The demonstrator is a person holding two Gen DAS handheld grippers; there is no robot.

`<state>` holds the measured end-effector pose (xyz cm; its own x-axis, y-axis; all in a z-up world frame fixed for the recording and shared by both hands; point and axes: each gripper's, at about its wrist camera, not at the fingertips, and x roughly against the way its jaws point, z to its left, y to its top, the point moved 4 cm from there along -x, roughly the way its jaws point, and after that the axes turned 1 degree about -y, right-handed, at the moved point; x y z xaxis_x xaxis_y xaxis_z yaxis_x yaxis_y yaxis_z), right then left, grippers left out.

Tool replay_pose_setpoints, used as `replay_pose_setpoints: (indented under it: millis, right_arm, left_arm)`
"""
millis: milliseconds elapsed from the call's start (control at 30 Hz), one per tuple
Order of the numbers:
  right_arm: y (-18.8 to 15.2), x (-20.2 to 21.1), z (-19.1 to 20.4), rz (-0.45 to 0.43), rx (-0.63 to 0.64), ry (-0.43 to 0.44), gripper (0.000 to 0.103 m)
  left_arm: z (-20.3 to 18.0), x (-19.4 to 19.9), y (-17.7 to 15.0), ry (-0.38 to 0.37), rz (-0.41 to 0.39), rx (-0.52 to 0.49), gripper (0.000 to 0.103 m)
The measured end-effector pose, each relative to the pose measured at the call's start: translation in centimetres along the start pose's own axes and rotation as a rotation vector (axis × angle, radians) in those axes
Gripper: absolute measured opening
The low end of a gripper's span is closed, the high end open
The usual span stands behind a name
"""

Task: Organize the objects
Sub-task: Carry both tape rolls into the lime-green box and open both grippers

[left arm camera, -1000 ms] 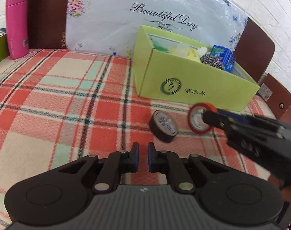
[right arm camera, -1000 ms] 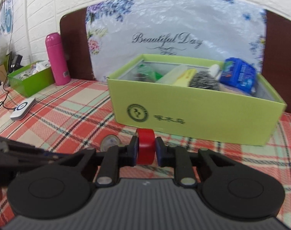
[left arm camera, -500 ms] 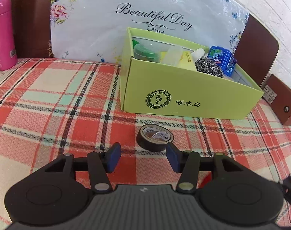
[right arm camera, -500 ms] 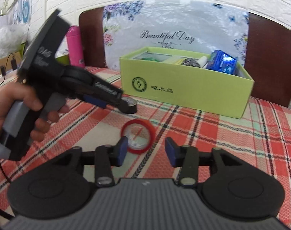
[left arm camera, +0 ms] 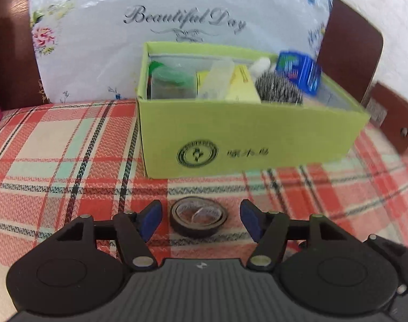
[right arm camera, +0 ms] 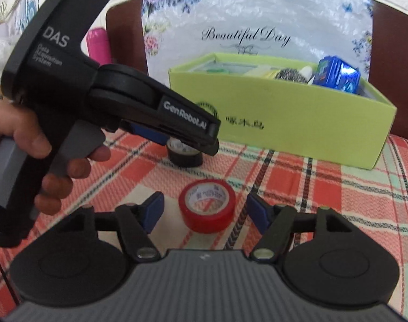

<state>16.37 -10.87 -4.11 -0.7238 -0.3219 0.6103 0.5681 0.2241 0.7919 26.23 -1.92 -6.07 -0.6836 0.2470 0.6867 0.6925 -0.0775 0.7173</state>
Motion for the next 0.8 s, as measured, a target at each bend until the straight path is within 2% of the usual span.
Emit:
replay_pose_setpoints:
  millis: [100,200,300,400,467,533,667,767,800]
  right_arm:
    - [-0.7,1.4,-1.4,0.008,-0.035,-0.016,0.046]
    - [-2.4,3.5,-2.9,0.024,-0.028,-0.046,0.046]
    - [-4.0,5.7,-3.9,0.032,-0.039,-0.063,0.046]
    - [-4.8,7.0,-4.5,0.032,-0.073,-0.069,0.046]
    - [-5.1,7.4,-4.7,0.025,-0.095,-0.068,0.046]
    - [-5.3,7.4,-4.8,0.020,-0.099,-0.069,0.046]
    - [-5.1,7.2,-4.8,0.015,-0.106,-0.071,0.052]
    - [-5.2,7.3,-5.0,0.018,-0.117,-0.078,0.052]
    - [-5.2,7.3,-5.1,0.018,-0.119,-0.077,0.052]
  left_arm:
    - [0.0,0.4,-1.2,-0.017,-0.029,-0.069,0.049]
    - [-0.2,1.5,-2.2,-0.091,-0.020,-0.116,0.048]
    - [-0.6,2.8,-3.6,-0.115,-0.012,-0.133,0.049]
    - [-0.9,4.0,-4.5,-0.084,-0.003,-0.063,0.067]
    - [-1.1,4.7,-4.7,-0.097,-0.026,-0.022,0.068]
    - [-1.6,4.7,-4.6,-0.105,-0.039,-0.029,0.068]
    - [-2.2,3.0,-4.0,-0.035,-0.013,-0.052,0.068]
    - [-2.1,2.5,-3.7,-0.018,-0.013,-0.047,0.068]
    - [-2.2,2.5,-3.7,-0.018,-0.008,-0.053,0.062]
